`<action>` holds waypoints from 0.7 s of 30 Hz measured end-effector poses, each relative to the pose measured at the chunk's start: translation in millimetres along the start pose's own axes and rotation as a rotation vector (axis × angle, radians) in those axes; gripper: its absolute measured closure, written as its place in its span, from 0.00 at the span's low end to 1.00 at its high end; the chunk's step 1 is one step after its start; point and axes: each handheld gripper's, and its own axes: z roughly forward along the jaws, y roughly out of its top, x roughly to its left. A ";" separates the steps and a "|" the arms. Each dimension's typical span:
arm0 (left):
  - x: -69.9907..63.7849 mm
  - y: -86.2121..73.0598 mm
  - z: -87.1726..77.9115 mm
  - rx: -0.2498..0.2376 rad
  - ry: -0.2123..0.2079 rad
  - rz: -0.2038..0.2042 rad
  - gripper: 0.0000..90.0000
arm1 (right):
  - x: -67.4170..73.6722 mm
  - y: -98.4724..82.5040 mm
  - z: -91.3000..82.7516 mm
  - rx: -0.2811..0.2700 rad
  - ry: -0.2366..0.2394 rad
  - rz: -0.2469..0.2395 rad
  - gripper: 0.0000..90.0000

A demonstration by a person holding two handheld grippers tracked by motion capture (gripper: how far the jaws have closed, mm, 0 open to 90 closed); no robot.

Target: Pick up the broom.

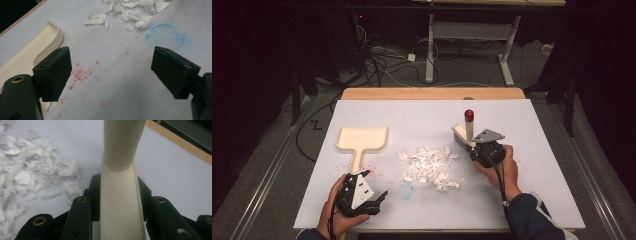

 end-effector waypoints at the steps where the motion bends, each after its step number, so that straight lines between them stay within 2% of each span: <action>1: 0.1 -0.2 0.1 -0.001 -0.001 -0.001 0.18 | 5.9 1.8 1.3 0.004 0.009 -0.020 0.75; 2: 0.1 -0.3 0.2 0.000 -0.002 -0.002 0.18 | 12.9 3.2 2.2 0.005 0.007 -0.040 0.75; 9: -0.5 -0.6 0.1 -0.001 -0.007 0.001 0.18 | 58.4 10.7 -1.4 -0.015 0.105 -0.131 0.75; 12: -0.9 -0.5 -0.2 -0.001 -0.012 0.004 0.18 | 68.9 12.5 -7.1 -0.014 0.143 -0.143 0.75; 14: -1.0 -0.4 -0.5 -0.001 -0.011 0.006 0.18 | 79.1 13.5 -15.4 -0.035 0.146 -0.191 0.75; 19: -1.0 -0.6 -1.1 -0.002 -0.010 0.005 0.18 | 73.2 17.2 -28.3 -0.067 0.146 -0.171 0.75; 21: -0.9 -0.6 -1.0 -0.001 -0.011 0.004 0.18 | 60.8 19.3 -40.6 -0.097 0.131 -0.149 0.75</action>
